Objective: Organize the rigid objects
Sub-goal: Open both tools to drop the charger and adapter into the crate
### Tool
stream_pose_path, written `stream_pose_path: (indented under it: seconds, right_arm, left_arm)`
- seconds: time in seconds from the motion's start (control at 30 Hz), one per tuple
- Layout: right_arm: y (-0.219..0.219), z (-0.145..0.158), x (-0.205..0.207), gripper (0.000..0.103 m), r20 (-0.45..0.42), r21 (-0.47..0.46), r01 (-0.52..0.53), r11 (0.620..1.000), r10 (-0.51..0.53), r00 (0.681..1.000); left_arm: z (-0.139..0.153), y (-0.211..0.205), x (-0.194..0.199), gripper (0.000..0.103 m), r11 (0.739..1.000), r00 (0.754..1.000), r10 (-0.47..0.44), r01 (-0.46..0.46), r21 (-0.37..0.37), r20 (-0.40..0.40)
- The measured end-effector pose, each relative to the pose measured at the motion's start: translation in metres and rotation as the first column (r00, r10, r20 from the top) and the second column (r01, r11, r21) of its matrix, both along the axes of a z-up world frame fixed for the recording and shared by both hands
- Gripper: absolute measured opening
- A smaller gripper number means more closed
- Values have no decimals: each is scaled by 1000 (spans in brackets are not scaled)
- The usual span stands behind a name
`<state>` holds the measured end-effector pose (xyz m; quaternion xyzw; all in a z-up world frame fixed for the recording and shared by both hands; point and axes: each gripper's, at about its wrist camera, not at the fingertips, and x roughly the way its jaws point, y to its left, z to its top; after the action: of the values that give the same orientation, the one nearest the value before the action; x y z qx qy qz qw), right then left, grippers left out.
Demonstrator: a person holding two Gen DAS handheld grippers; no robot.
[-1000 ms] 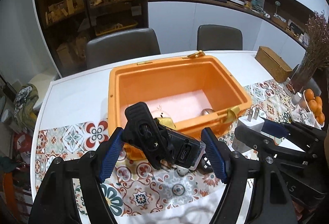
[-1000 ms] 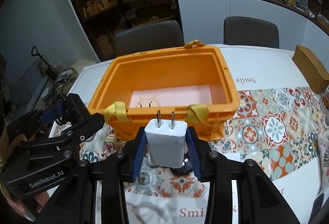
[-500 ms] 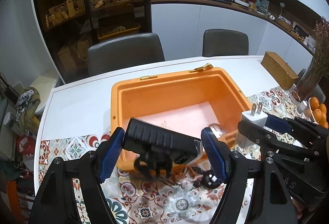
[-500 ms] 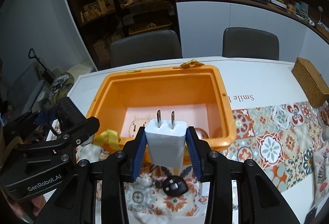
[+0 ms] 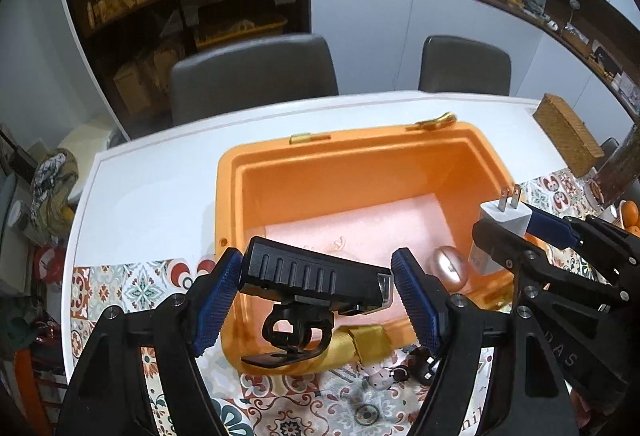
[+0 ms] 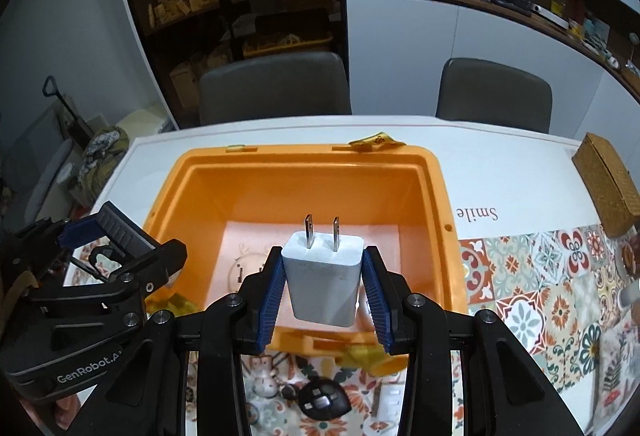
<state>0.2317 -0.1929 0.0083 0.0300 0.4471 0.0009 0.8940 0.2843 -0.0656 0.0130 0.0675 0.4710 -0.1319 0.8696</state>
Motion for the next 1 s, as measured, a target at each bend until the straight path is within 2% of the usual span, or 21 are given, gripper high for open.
stream_pose_path:
  seconds: [0.33,0.5,0.77,0.9,1.0]
  right_arm:
    - [-2,-26,22,39,-82,-17,9,1000,-10,997]
    - [-4,-32,26,39,-103,-19,13,1000,-15,995]
    - [-8,-37,24,39,-120,-6,15,1000,-16,993]
    - [-7,-38,25,39,-126,-2,12,1000,-12,992]
    - [-8,-38,26,40,-129,3,15,1000,-15,992]
  left_arm:
    - [-28,-10,19,76,998,997,5,0,61,-74]
    - [-35,-13,20,76,998,996,-3,10,67,-95]
    - [-33,-11,20,77,995,997,18,-10,95,-77]
    - [-29,-4,18,85,993,997,51,-45,112,-57]
    - [-25,0,13,87,989,997,71,-66,133,-32]
